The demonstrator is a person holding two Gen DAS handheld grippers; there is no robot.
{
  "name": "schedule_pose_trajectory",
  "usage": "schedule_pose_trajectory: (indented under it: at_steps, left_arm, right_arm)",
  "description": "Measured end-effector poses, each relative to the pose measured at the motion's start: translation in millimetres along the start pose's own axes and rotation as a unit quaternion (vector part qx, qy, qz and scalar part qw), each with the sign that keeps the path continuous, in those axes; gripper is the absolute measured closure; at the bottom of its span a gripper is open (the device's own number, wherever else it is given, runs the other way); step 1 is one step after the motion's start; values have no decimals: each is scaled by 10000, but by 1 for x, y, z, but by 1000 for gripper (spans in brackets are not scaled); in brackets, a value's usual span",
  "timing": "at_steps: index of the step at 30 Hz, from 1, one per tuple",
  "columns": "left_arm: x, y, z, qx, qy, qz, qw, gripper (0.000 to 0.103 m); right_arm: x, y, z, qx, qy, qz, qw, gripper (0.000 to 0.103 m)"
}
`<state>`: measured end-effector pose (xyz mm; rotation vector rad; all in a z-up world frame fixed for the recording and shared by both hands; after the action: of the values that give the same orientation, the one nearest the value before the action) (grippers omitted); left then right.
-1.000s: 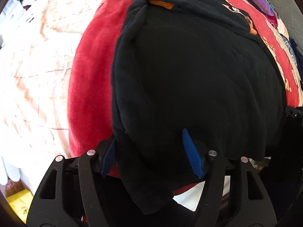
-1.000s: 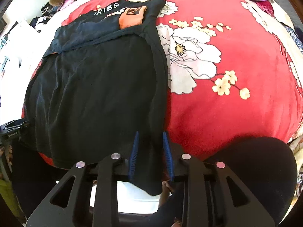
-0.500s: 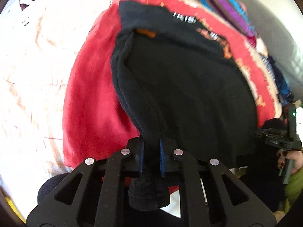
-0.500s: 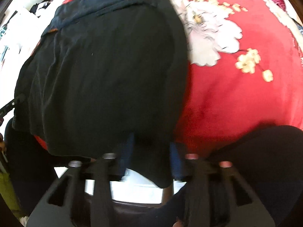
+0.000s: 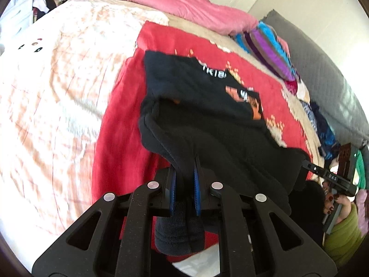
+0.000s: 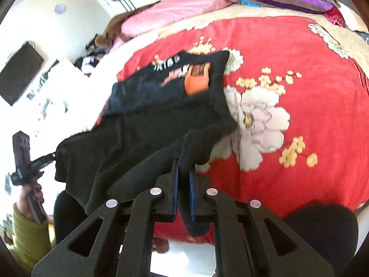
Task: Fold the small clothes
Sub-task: 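Lift the hem with both grippers and fold it over toward the IKISS collar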
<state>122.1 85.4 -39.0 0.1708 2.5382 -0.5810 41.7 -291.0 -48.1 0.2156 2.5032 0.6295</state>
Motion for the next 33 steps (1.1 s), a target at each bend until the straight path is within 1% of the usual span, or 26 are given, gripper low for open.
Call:
schedule_pose_trajectory:
  at_steps: [2, 4, 6, 10, 14, 18, 23, 26, 30, 33]
  left_arm:
    - [-14, 0, -1, 19, -106, -27, 9999, 97]
    - [-22, -5, 0, 19, -175, -28, 9998, 97]
    - [-39, -4, 4, 31, -245, -58, 9997, 97]
    - [-65, 2, 20, 34, -368, -186, 9991, 97]
    - [-90, 16, 41, 43, -444, -432, 9981, 97]
    - [-109, 25, 62, 25, -478, -599, 9971, 97]
    - [-134, 34, 89, -3, -539, -731, 9959, 97]
    - [-150, 40, 104, 50, -619, -831, 9946, 97]
    - [-159, 51, 123, 59, -705, -991, 9926, 97]
    - [-154, 60, 144, -59, -618, -1010, 9930, 96]
  right_arm:
    - [-6, -8, 0, -67, -111, 58, 9999, 96]
    - [-28, -7, 2, -94, -269, 91, 9996, 96]
    - [-42, -8, 2, -109, -390, 94, 9991, 96]
    - [-81, -10, 16, -96, -677, 42, 9976, 96]
    - [-112, -17, 38, -52, -833, 66, 9965, 96]
    - [-139, -26, 70, 10, -870, 144, 9961, 96]
    - [-160, -35, 94, 86, -890, 144, 9959, 96]
    - [-171, -39, 105, 106, -904, 206, 9956, 96]
    - [-182, -43, 123, 207, -854, 233, 9959, 96]
    - [-187, -50, 144, 313, -726, 311, 9964, 95]
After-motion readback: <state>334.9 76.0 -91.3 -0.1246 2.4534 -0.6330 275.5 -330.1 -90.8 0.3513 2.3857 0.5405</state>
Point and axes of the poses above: each gripper's, at about its wrist camera, not at the fingertips, and z roughly the way its jaws point, y to its left, x to its underside, the point moved 6 cm from there along z, roughly the way its jaws point, and after that the axes turned 3 degrees about z, right-handed, at the moved point
